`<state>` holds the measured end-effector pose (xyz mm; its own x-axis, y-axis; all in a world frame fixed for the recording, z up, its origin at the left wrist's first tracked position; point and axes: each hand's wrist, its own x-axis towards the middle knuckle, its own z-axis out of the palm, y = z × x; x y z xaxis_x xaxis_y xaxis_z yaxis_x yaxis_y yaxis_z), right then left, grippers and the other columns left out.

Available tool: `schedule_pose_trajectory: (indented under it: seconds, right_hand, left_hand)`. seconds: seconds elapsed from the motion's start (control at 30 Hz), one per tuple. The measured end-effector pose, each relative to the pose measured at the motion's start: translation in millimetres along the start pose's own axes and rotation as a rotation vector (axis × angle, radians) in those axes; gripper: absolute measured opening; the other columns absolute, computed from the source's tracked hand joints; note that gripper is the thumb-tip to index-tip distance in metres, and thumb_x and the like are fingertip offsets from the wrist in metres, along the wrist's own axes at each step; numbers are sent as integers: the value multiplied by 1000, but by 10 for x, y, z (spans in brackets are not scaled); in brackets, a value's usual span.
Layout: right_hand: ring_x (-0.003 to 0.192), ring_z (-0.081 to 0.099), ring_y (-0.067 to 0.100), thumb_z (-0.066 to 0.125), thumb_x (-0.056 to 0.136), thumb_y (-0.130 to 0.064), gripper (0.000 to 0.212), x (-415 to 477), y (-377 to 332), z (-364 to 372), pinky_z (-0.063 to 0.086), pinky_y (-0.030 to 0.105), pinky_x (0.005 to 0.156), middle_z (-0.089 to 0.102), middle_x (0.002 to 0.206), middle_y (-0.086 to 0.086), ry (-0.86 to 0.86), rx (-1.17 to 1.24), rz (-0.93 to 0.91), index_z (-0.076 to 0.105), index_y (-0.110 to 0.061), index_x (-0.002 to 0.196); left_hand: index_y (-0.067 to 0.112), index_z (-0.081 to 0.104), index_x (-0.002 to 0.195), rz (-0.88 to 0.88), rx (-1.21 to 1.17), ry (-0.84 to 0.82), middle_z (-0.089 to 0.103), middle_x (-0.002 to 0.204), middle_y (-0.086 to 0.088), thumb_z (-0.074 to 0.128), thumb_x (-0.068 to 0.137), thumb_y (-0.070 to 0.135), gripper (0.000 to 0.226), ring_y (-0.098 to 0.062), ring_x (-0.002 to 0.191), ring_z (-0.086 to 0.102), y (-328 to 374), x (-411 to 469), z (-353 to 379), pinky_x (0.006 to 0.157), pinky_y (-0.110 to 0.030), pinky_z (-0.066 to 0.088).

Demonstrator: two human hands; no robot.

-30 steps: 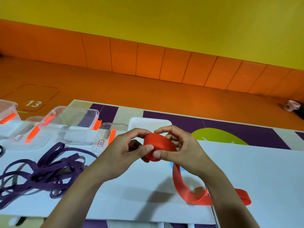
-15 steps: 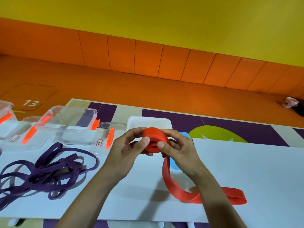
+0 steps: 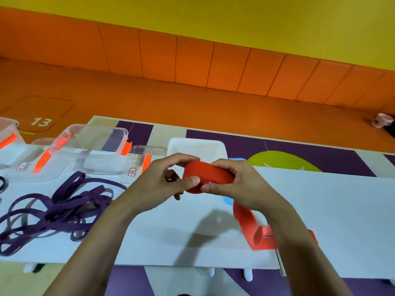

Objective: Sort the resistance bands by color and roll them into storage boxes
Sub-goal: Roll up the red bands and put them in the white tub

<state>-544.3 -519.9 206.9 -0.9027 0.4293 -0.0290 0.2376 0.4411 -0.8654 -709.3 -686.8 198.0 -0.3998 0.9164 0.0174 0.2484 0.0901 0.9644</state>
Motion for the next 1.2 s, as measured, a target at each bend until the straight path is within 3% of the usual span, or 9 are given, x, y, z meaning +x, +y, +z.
schedule_pose_trajectory:
  seconds: [0.1, 0.27, 0.43, 0.57, 0.7, 0.8, 0.9, 1.03, 1.2]
  right_hand:
    - [87, 71, 12, 90, 73, -42, 35, -2, -52, 21, 59, 36, 79, 75, 93, -9, 38, -43, -7, 74, -31, 103]
    - [84, 64, 9, 91, 71, -36, 33, 16, 85, 91, 49, 23, 78, 66, 92, -14, 175, 151, -40, 77, -35, 100]
    - [110, 70, 20, 78, 86, -20, 34, -48, 270, 172, 53, 33, 100, 76, 111, 1, 92, 382, -46, 71, -18, 119]
    - [108, 71, 27, 77, 87, -20, 38, -57, 280, 246, 56, 40, 96, 75, 113, 8, 131, 516, -80, 70, -11, 123]
    - [84, 72, 15, 85, 75, -26, 39, -63, 219, 121, 56, 28, 79, 77, 94, -3, 161, 338, -58, 75, -19, 112]
    - [88, 73, 13, 91, 71, -35, 37, -73, 187, 10, 55, 29, 83, 78, 93, -7, 126, 153, -4, 77, -32, 105]
    - [87, 72, 13, 91, 72, -39, 36, -45, 109, 8, 57, 31, 79, 77, 94, -9, 51, 10, -5, 77, -31, 104]
    - [87, 71, 12, 92, 71, -41, 37, -69, 71, 41, 55, 28, 75, 75, 92, -9, 121, 37, -18, 74, -32, 102]
    - [85, 69, 17, 90, 76, -30, 29, -113, 86, 17, 54, 28, 82, 73, 89, -3, 151, 181, -81, 73, -29, 100]
  left_hand:
    - [29, 66, 122, 15, 14, -39, 68, 110, 9, 75, 83, 40, 42, -26, 67, 71, 72, 19, -13, 66, -36, 61]
    - [26, 62, 123, 58, -92, 35, 64, 116, 4, 71, 86, 36, 39, -29, 68, 73, 30, 7, 86, 70, -39, 63]
    - [24, 56, 122, 71, -250, 118, 69, 110, 11, 63, 91, 32, 32, -34, 70, 75, -15, 3, 213, 71, -34, 61]
    - [11, 52, 127, 90, -425, 97, 66, 119, -2, 57, 97, 23, 33, -41, 83, 75, -19, -3, 376, 77, -40, 62]
    - [13, 53, 129, 6, -305, 60, 61, 127, -6, 60, 97, 27, 35, -32, 90, 75, -23, 12, 308, 77, -46, 64]
    - [26, 59, 126, 3, 82, 64, 55, 131, 6, 72, 92, 33, 37, -20, 87, 71, 16, 14, 143, 67, -38, 64]
    - [41, 60, 125, 36, 215, -14, 60, 119, 19, 77, 87, 40, 42, -18, 77, 69, 117, 5, 93, 67, -33, 62]
    - [36, 61, 122, 52, 133, -37, 64, 111, 17, 73, 90, 38, 35, -21, 73, 74, 177, 12, 95, 75, -41, 63]
    - [18, 57, 125, 99, -164, 1, 59, 123, -6, 69, 90, 26, 38, -34, 83, 74, 130, -12, 215, 71, -44, 64]
